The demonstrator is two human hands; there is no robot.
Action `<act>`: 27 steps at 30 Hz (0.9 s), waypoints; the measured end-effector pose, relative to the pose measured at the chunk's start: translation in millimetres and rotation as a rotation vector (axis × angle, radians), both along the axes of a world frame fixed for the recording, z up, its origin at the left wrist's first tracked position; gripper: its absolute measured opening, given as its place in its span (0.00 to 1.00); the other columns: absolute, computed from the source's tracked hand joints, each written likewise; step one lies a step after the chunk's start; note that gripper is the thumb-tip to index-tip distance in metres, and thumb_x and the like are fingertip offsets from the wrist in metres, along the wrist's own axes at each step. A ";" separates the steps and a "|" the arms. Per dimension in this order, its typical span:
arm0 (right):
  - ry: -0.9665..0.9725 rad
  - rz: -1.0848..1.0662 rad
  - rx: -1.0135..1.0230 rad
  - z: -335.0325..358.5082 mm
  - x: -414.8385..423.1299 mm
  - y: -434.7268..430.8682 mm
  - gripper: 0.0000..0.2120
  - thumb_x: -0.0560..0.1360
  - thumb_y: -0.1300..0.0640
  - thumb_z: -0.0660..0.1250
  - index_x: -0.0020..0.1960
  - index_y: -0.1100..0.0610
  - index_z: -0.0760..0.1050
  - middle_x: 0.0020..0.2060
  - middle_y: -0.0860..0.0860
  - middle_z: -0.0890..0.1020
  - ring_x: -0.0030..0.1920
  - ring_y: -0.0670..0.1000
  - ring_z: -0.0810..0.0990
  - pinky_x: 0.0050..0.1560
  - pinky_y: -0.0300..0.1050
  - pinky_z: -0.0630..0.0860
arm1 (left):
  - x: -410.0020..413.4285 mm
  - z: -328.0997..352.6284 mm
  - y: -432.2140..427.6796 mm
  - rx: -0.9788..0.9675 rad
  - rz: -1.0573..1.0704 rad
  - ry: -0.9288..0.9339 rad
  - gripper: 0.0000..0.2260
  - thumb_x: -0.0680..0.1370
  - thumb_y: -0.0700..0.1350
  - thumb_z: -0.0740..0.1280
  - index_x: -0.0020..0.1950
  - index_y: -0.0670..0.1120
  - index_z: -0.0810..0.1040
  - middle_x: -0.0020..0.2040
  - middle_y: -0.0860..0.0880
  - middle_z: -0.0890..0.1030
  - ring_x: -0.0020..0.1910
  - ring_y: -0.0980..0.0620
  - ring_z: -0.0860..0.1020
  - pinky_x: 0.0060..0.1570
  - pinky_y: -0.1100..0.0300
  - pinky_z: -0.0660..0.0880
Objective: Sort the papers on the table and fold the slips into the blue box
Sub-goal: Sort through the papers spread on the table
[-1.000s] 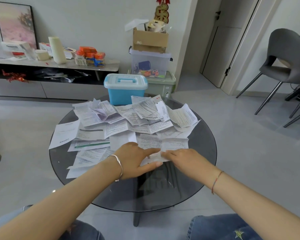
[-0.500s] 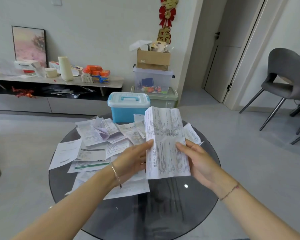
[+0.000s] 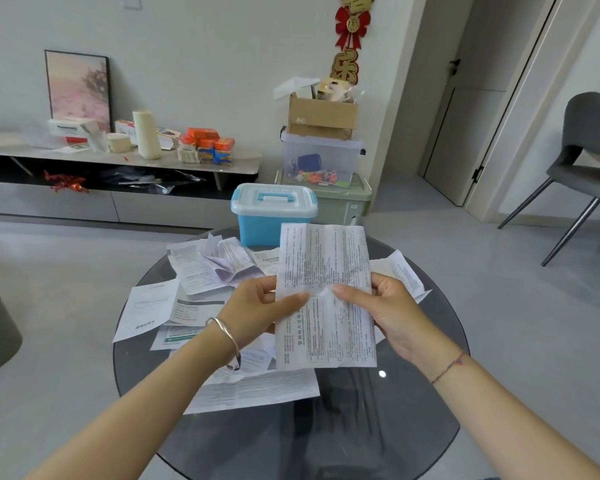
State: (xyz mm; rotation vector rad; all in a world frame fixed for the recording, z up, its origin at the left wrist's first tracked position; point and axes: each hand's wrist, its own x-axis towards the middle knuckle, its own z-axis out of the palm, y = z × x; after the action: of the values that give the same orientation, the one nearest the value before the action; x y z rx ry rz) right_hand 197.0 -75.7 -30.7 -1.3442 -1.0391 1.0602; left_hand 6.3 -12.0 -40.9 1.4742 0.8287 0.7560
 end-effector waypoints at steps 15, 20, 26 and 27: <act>0.104 0.301 -0.105 4.8 17.7 24.7 0.15 0.71 0.57 0.66 0.57 0.56 0.81 0.53 0.57 0.83 0.46 0.52 0.83 0.48 0.46 0.78 | -26.7 6.9 32.8 -0.336 -0.145 -0.173 0.10 0.76 0.39 0.64 0.56 0.45 0.79 0.48 0.45 0.85 0.41 0.52 0.84 0.34 0.63 0.80; 0.214 0.318 -0.029 6.1 18.5 17.1 0.12 0.71 0.62 0.61 0.51 0.63 0.78 0.46 0.56 0.83 0.44 0.51 0.83 0.40 0.38 0.79 | -28.3 6.4 30.3 -0.297 -0.228 -0.195 0.16 0.78 0.35 0.59 0.48 0.48 0.86 0.44 0.49 0.85 0.39 0.54 0.84 0.36 0.64 0.80; 0.065 0.232 -0.020 4.6 19.7 10.9 0.13 0.73 0.54 0.58 0.35 0.55 0.77 0.41 0.54 0.81 0.43 0.54 0.77 0.41 0.47 0.70 | -27.4 9.2 27.7 -0.283 -0.312 -0.128 0.18 0.76 0.46 0.56 0.45 0.44 0.86 0.52 0.42 0.84 0.45 0.45 0.83 0.39 0.59 0.81; 0.003 0.236 -0.024 4.3 19.3 10.3 0.09 0.69 0.51 0.62 0.35 0.53 0.77 0.41 0.54 0.79 0.43 0.54 0.76 0.39 0.47 0.68 | -25.8 9.4 26.5 -0.248 -0.298 -0.101 0.16 0.73 0.49 0.60 0.42 0.45 0.86 0.50 0.42 0.84 0.42 0.46 0.83 0.36 0.59 0.80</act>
State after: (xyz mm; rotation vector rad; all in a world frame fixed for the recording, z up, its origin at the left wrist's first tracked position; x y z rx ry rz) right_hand 216.3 -65.4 -26.3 -1.2602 -1.2078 1.2514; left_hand -19.5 14.5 -31.5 1.2884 0.5862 0.4808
